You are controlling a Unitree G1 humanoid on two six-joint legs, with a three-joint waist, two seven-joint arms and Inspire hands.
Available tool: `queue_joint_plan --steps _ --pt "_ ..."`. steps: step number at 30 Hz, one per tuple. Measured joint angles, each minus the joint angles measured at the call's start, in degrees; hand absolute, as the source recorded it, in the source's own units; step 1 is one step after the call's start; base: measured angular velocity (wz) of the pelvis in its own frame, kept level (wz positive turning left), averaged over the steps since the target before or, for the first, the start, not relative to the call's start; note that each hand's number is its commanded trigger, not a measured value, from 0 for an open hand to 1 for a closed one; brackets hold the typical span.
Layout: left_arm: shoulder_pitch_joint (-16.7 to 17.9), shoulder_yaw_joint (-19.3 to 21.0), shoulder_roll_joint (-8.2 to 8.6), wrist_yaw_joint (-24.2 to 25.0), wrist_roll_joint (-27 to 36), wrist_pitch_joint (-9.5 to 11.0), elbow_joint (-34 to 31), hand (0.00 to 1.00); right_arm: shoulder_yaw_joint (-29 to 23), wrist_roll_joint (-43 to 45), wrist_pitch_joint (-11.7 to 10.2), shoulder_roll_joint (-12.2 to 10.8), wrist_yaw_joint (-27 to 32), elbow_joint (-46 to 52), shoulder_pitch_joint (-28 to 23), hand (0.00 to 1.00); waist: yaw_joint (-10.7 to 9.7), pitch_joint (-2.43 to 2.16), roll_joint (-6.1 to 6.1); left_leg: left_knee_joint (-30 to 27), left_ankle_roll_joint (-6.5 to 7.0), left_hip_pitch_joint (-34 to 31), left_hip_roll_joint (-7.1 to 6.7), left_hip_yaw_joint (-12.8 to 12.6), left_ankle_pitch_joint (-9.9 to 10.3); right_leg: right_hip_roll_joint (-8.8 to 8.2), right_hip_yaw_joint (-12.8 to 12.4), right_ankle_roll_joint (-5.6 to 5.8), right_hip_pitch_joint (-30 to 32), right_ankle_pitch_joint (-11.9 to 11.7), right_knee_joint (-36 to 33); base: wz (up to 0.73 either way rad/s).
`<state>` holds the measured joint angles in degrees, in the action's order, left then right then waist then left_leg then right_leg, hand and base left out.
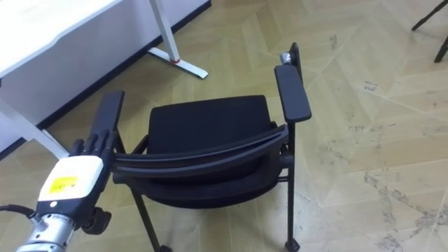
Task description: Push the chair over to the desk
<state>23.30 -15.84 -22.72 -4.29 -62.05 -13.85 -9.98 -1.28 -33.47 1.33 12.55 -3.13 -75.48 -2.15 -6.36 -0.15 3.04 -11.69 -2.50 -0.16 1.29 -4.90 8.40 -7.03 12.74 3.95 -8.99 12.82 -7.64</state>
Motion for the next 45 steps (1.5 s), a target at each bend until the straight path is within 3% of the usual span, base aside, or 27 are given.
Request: queue_joint_plan --steps 4,12,27,32,37,39,45 --pt "-0.2 -0.2 -0.09 0.0 0.0 -0.4 0.0 0.0 0.0 0.1 0.0 0.0 0.6 0.0 -0.3 0.0 -0.1 0.06 0.2 0.0 0.0 0.0 0.0 0.0 0.0 0.0 -0.1 0.0 0.0 0.0 0.0 0.0" --pt "-0.9 -0.8 -0.3 2.1 -0.4 -2.1 -0.8 0.0 0.0 1.6 0.0 0.8 0.6 -1.1 -0.2 0.0 -1.8 0.22 1.77 -0.1 0.05 -0.1 0.0 0.0 0.0 0.01 -0.2 0.0 0.0 0.0 -0.1 0.0" --pt "-5.0 -2.5 -0.37 7.7 -1.0 -4.0 -1.2 0.0 -0.2 1.6 -0.1 0.8 0.6 -1.7 -1.3 0.0 -3.0 0.45 2.1 -0.2 0.38 -0.2 -0.1 -0.2 -0.2 0.01 -1.7 0.06 0.4 0.0 -0.2 0.0" --pt "-5.7 -2.5 -0.82 8.4 -1.1 -4.0 -1.5 0.0 -1.2 1.8 -0.2 0.8 1.0 -0.5 -2.4 0.0 -3.0 0.53 2.24 0.0 0.4 -0.5 -0.1 -0.5 -0.2 -0.03 -1.9 0.07 0.9 0.0 -0.3 -0.02" --pt "-7.0 -2.5 -0.85 10.4 -1.2 -4.0 -1.8 0.0 -2.7 2.5 -0.8 0.9 0.9 0.0 -2.4 0.0 -4.8 0.58 2.32 0.1 0.4 -0.6 -0.1 -0.5 -0.2 -0.03 -1.9 0.06 0.9 0.0 -0.2 0.0" --pt "-8.6 -3.6 -0.77 12.3 -1.2 -3.5 -1.4 0.0 -2.8 2.5 -1.3 0.9 0.8 0.2 -2.4 0.0 -6.0 0.63 2.3 0.3 0.4 -0.6 -0.08 -0.9 -0.2 -0.03 -2.2 0.06 1.2 0.0 -0.2 -0.09" --pt "-11.3 -6.0 -0.75 12.7 -1.0 -0.1 -1.1 0.0 -2.7 2.5 -1.4 0.8 0.6 0.3 -2.4 0.0 -6.4 0.95 1.84 1.0 0.4 0.0 0.02 -2.9 -0.2 -0.1 -4.1 0.03 1.6 -0.1 -0.4 -0.14"
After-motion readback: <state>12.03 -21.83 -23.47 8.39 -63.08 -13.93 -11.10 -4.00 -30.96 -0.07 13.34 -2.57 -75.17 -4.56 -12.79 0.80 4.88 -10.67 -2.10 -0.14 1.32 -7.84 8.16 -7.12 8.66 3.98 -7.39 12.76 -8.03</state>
